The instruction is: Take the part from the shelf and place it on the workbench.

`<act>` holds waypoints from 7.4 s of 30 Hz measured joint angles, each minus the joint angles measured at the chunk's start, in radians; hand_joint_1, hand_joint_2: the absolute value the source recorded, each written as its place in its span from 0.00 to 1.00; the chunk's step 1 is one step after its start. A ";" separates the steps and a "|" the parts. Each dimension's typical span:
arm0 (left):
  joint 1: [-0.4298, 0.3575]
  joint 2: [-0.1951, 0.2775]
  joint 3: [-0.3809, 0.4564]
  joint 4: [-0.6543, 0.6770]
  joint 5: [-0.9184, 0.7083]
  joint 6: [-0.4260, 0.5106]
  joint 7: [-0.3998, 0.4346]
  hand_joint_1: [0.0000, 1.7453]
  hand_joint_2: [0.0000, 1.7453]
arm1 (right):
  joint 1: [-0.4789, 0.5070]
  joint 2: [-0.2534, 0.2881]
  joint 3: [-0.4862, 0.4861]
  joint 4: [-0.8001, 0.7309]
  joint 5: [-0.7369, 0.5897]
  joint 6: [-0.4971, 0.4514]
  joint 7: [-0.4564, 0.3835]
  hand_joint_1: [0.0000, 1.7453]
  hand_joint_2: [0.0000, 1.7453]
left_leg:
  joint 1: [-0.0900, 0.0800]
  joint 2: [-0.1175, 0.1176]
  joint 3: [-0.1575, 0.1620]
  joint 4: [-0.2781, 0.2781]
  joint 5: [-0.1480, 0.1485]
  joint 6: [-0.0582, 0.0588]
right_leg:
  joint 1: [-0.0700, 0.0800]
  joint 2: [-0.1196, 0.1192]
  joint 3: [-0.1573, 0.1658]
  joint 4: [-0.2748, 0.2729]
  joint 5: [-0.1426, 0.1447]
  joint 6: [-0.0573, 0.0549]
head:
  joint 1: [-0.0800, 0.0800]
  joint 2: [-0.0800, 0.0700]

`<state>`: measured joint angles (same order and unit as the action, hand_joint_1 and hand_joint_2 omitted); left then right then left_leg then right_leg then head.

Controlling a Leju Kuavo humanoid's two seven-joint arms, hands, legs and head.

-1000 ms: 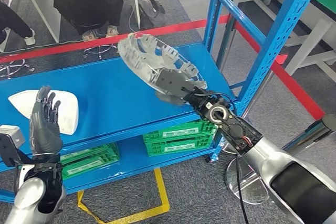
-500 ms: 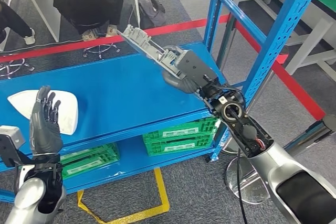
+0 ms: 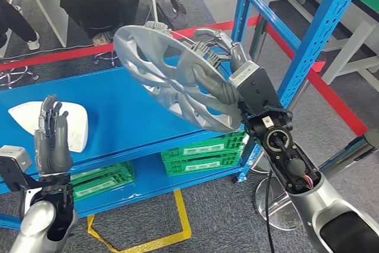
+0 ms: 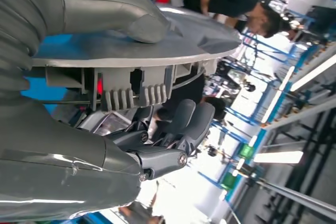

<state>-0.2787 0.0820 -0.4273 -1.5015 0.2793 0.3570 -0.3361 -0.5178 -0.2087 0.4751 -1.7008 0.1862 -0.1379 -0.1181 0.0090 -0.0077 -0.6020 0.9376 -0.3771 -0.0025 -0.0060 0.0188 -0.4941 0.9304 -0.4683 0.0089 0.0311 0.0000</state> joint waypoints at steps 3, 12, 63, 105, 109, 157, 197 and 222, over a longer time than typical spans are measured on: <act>0.000 -0.001 -0.001 0.000 -0.001 0.000 0.000 0.00 1.00 | 0.004 0.000 -0.001 -0.028 0.000 0.000 0.000 1.00 1.00 | 0.000 0.000 0.000 0.000 0.000 0.000 | 0.000 0.000 0.000 0.000 0.000 0.000 | 0.000 0.000; 0.007 -0.001 -0.004 0.000 -0.029 -0.015 -0.014 0.00 1.00 | 0.014 0.000 -0.003 -0.077 0.022 -0.008 -0.023 1.00 1.00 | 0.000 0.000 -0.001 0.000 0.000 0.000 | 0.000 0.000 0.000 0.000 0.000 0.000 | 0.000 0.000; 0.041 -0.006 0.003 -0.022 -0.084 -0.037 -0.015 0.00 1.00 | 0.030 0.000 0.011 -0.117 -0.015 -0.050 -0.029 1.00 1.00 | 0.000 -0.001 -0.001 0.000 0.000 0.000 | 0.000 -0.002 0.000 0.000 0.000 0.000 | 0.000 0.000; 0.048 -0.008 0.022 -0.036 -0.087 -0.036 -0.015 0.00 1.00 | 0.049 0.004 0.009 -0.115 -0.037 -0.025 -0.027 1.00 1.00 | 0.016 -0.001 -0.170 0.325 -0.131 -0.035 | -0.014 -0.040 -0.054 0.049 0.008 -0.006 | -0.012 0.000; 0.046 -0.008 0.023 -0.036 -0.086 -0.036 -0.015 0.00 1.00 | 0.048 0.004 0.009 -0.115 -0.038 -0.024 -0.027 1.00 1.00 | -0.012 0.038 -0.075 0.124 -0.027 0.002 | 0.001 -0.080 -0.044 0.049 0.000 -0.012 | -0.014 0.000; 0.038 -0.014 0.027 -0.044 -0.089 -0.038 -0.024 0.00 1.00 | 0.047 0.010 0.004 -0.125 -0.089 0.009 -0.024 1.00 1.00 | -0.009 -0.113 -0.008 0.021 -0.010 0.015 | -0.009 0.053 -0.081 0.065 0.034 0.002 | 0.028 0.000; 0.022 -0.023 0.027 -0.045 -0.084 -0.052 -0.033 0.00 1.00 | 0.068 0.012 0.006 -0.151 -0.131 0.024 -0.014 1.00 1.00 | -0.003 -0.003 -0.179 0.313 -0.122 -0.026 | -0.008 -0.042 -0.051 0.020 0.037 -0.020 | 0.002 0.000; 0.016 -0.031 0.027 -0.053 -0.113 -0.007 -0.030 0.00 1.00 | 0.082 0.012 -0.010 -0.156 -0.112 0.038 -0.003 1.00 1.00 | -0.003 -0.124 -0.026 0.019 0.002 -0.002 | -0.011 0.037 -0.056 0.018 0.045 -0.004 | 0.035 0.000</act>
<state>-0.2629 0.0512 -0.4003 -1.5545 0.1666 0.3503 -0.3656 -0.4363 -0.1968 0.4648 -1.8566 0.0742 -0.0996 -0.1215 0.0055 -0.1313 -0.6284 0.9562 -0.3755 -0.0041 -0.0171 0.0553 -0.5500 0.9487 -0.4229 0.0046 0.0661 0.0000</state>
